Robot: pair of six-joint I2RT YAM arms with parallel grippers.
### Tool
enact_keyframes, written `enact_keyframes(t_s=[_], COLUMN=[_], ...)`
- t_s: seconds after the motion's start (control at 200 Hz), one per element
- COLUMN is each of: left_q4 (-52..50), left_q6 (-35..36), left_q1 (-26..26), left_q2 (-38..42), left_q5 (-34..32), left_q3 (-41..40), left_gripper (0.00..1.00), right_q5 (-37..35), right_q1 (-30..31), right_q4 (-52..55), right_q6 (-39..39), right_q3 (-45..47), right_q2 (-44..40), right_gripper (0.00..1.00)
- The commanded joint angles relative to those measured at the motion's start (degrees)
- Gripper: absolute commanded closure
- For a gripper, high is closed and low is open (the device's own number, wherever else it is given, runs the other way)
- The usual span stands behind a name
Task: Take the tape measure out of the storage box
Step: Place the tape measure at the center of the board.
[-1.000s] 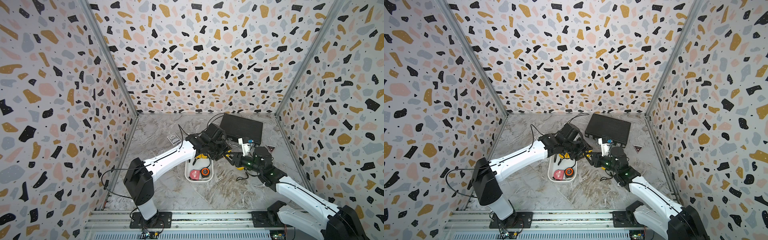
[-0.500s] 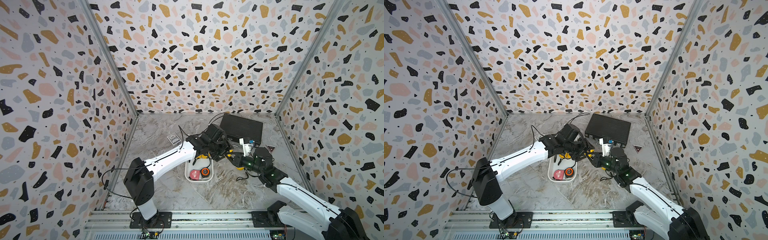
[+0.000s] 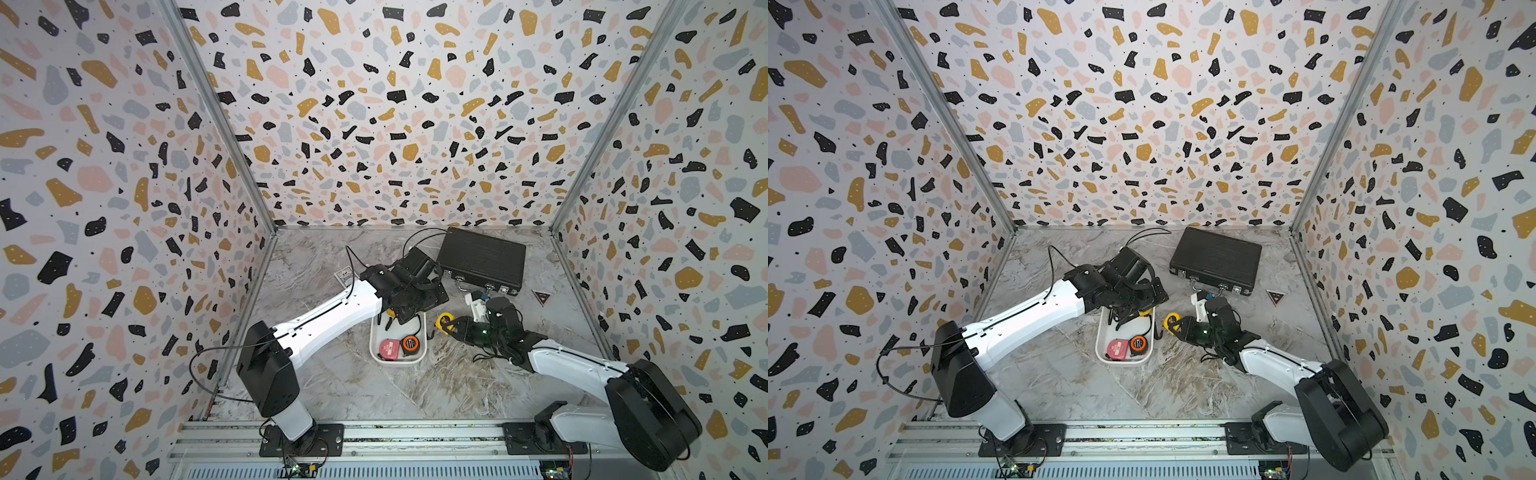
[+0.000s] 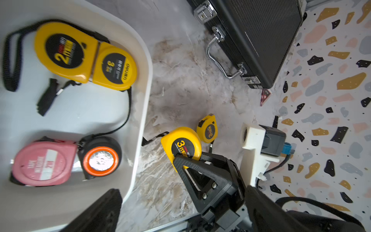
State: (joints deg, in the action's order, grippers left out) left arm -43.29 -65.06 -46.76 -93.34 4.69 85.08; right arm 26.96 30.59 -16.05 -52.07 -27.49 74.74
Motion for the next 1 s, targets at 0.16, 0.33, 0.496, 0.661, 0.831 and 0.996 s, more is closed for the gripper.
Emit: enact_keyframes(t_s=[0.16, 0.33, 0.496, 0.661, 0.831, 0.996], left_q4=[-2.1, -2.1, -3.0, -5.1, -6.5, -8.5], left_q6=[4.0, 5.4, 6.7, 8.7, 10.7, 13.4], left_q1=[2.6, 3.8, 4.3, 4.7, 5.0, 5.2], left_q2=[2.4, 2.1, 1.3, -0.5, -2.1, -4.1], left_q5=[-3.5, -3.7, -4.2, -5.4, -6.7, -8.9], left_q3=[-4.2, -5.5, -5.4, -4.3, -3.0, -1.3], left_gripper=[0.00, 0.00, 0.00, 0.00, 0.00, 0.00], right_q5=[3.2, 4.2, 4.4, 4.2, 2.2, 1.0], right_q1=[-0.7, -1.5, -2.2, -2.7, -2.8, -2.7], right_q4=[-0.7, -1.3, 0.8, 5.0, 12.9, 21.3], right_q6=[-4.5, -5.5, -5.1, -3.3, 0.7, 4.8], right_q3=[-3.1, -2.8, -2.8, -3.6, -5.2, -7.1], right_q2=[6.6, 9.6, 10.2, 9.2, 6.0, 3.2], right_gripper=[0.91, 0.90, 0.79, 0.59, 0.45, 0.35])
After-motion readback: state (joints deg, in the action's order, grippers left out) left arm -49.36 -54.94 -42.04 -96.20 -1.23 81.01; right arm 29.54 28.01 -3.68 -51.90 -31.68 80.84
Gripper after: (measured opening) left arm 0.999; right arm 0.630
